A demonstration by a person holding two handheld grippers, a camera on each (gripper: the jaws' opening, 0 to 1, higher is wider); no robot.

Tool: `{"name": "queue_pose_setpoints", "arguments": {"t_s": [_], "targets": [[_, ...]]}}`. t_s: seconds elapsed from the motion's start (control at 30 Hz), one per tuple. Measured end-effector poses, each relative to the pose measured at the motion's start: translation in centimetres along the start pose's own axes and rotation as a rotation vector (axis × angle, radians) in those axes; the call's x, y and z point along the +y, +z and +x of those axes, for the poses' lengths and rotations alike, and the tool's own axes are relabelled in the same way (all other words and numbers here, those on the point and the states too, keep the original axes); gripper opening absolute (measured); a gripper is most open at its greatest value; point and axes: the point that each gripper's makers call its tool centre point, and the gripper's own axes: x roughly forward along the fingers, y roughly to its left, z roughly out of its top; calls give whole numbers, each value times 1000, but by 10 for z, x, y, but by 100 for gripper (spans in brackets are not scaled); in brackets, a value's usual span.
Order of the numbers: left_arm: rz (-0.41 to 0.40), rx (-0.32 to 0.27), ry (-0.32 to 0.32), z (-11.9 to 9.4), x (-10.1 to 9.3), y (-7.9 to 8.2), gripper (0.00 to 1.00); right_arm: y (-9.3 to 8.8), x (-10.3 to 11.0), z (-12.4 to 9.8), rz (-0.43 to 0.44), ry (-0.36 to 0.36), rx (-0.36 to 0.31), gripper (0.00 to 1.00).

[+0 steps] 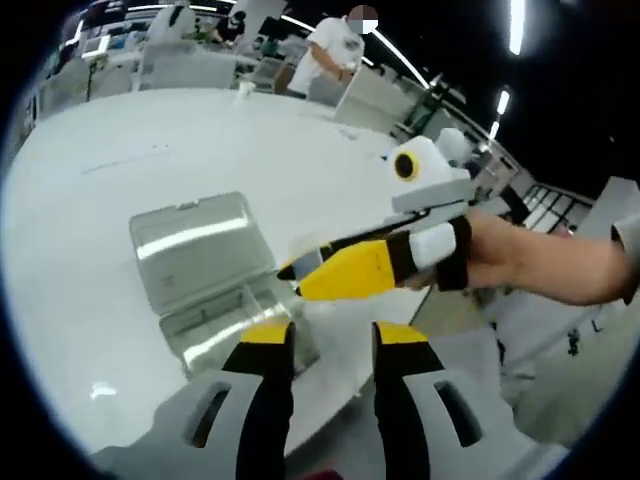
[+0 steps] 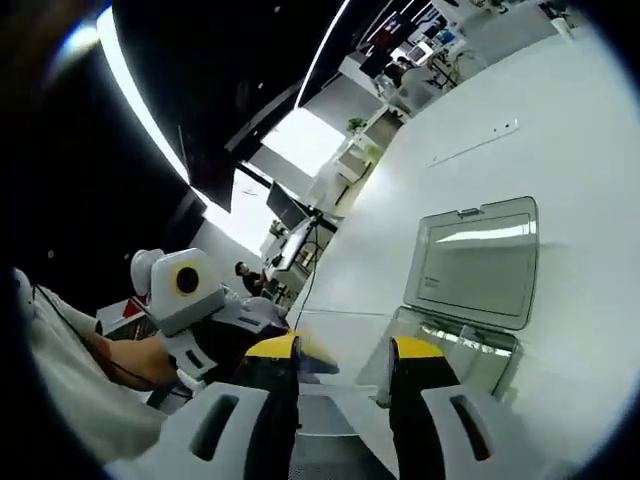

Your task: Insert the divider into the dual guide fixture by aligning both edges with the guide slots and pushing it downward to the bottom, including one-sided entry, uneven engagement, binding, and posture correction.

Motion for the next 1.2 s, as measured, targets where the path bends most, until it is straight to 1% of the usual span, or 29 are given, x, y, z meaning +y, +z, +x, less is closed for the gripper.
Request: {"name": "queue_pose_setpoints", "arguments": {"t_s": [0.07, 0.1, 0.13, 0.17, 0.2, 0.27, 0.3, 0.33, 0.37, 0.43, 0.5, 0.53, 0.63, 0.67, 0.77, 0.87, 0.97, 1.03, 1.1, 1.13, 1.2], "targets": [[7, 5, 31, 2, 2, -2, 26, -2, 0, 1, -3, -12, 5, 31], [5, 6, 38, 2, 3, -3, 25, -4, -4, 2, 5, -48, 14, 31], [-4, 4, 57, 3, 5, -3, 24, -4, -4, 3, 1, -53, 16, 31], [0, 9, 62, 4, 5, -4, 23, -4, -2, 4, 1, -54, 12, 31], [1, 19, 77, 6, 7, -7, 22, -4, -4, 4, 4, -73, 10, 31], [-14, 23, 91, 8, 9, -9, 21, -4, -3, 5, 9, -78, 8, 31], [-23, 22, 93, 8, 9, -9, 20, -4, -5, 5, 17, -99, 2, 31], [-31, 23, 94, 8, 9, -9, 20, -5, -8, 5, 22, -115, 8, 31], [-28, 20, 107, 9, 10, -8, 19, -7, -9, 6, 15, -118, 20, 31], [-24, 26, 126, 10, 12, -8, 17, -5, -10, 6, 21, -126, 2, 31], [-22, 37, 147, 11, 16, -11, 15, -7, -11, 6, 22, -136, 10, 31], [-22, 47, 152, 12, 17, -13, 14, -6, -10, 6, 29, -137, 0, 31], [-31, 48, 152, 13, 17, -14, 12, -7, -10, 6, 32, -145, 4, 31], [-30, 49, 153, 13, 18, -14, 12, -8, -12, 6, 30, -158, 5, 31], [-33, 50, 153, 15, 18, -14, 11, -10, -12, 8, 35, -160, 12, 31], [-36, 59, 157, 16, 19, -14, 7, -11, -11, 10, 38, -159, 16, 31], [-38, 58, 162, 17, 19, -13, 6, -12, -11, 11, 38, -170, 21, 31], [-41, 70, 163, 18, 19, -14, 5, -12, -11, 11, 42, -175, 24, 31], [-33, 68, 166, 18, 20, -14, 4, -12, -12, 11, 44, -178, 21, 31], [-34, 72, 165, 18, 20, -14, 4, -13, -13, 10, 60, -188, 25, 31], [-40, 72, 162, 18, 19, -15, 4, -13, -13, 10, 52, -192, 24, 31]]}}
